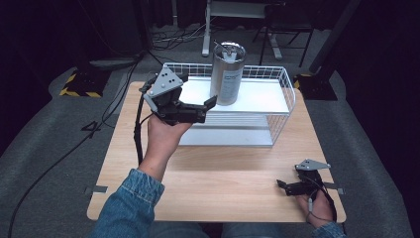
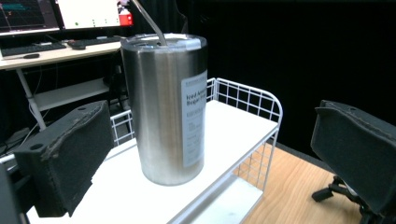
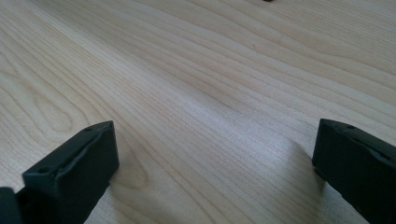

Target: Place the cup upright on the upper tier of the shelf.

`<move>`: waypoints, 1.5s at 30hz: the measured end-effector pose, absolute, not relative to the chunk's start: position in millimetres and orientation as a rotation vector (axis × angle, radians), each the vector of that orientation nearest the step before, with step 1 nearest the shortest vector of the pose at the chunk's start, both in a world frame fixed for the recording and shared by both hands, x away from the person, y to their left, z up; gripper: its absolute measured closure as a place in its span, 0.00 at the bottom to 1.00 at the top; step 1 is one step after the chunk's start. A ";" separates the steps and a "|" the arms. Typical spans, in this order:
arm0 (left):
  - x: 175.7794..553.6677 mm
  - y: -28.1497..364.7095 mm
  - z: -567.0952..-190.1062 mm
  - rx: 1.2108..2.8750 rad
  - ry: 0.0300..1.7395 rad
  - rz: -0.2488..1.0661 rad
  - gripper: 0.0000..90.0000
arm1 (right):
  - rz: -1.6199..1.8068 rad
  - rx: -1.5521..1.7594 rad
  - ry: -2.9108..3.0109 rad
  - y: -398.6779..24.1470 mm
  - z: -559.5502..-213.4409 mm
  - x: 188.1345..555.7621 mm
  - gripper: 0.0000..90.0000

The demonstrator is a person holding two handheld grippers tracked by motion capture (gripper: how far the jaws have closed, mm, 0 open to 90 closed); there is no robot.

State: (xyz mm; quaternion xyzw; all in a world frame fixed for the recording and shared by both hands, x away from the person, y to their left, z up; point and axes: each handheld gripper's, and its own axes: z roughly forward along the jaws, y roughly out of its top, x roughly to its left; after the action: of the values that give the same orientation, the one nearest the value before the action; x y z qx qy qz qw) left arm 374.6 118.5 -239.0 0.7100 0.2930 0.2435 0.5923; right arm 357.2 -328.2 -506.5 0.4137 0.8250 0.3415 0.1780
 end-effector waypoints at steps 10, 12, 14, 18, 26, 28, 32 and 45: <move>357.8 127.5 -253.7 1.676 0.675 0.557 0.00 | 0.966 1.170 2.334 -328.2 -506.5 357.1 0.00; 354.7 130.4 -257.4 1.677 0.679 0.553 0.00 | 0.966 1.170 2.334 -328.2 -506.5 357.1 0.00; 352.3 133.6 -260.9 1.680 0.678 0.551 0.00 | 0.966 1.170 2.334 -328.2 -506.5 357.1 0.00; 349.0 142.2 -269.7 1.691 0.685 0.551 0.00 | 0.966 1.170 2.334 -328.2 -506.5 357.1 0.00; 345.7 161.0 -287.6 1.700 0.710 0.537 0.00 | 0.966 1.170 2.334 -328.2 -506.5 357.1 0.00; 345.1 164.6 -292.3 1.707 0.719 0.539 0.00 | 0.966 1.170 2.334 -328.1 -506.5 357.1 0.00; 344.2 169.8 -302.3 1.709 0.734 0.536 0.00 | 0.966 1.170 2.334 -328.1 -506.5 357.1 0.00; 339.2 182.4 -336.6 1.757 0.781 0.540 0.00 | 0.966 1.172 2.334 -328.1 -506.4 357.0 0.00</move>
State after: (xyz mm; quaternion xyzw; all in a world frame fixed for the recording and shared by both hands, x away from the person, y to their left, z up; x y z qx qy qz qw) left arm 339.2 182.4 -336.6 0.7397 0.3287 0.2274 0.5414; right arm 357.0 -328.1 -506.4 0.4143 0.8248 0.3414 0.1775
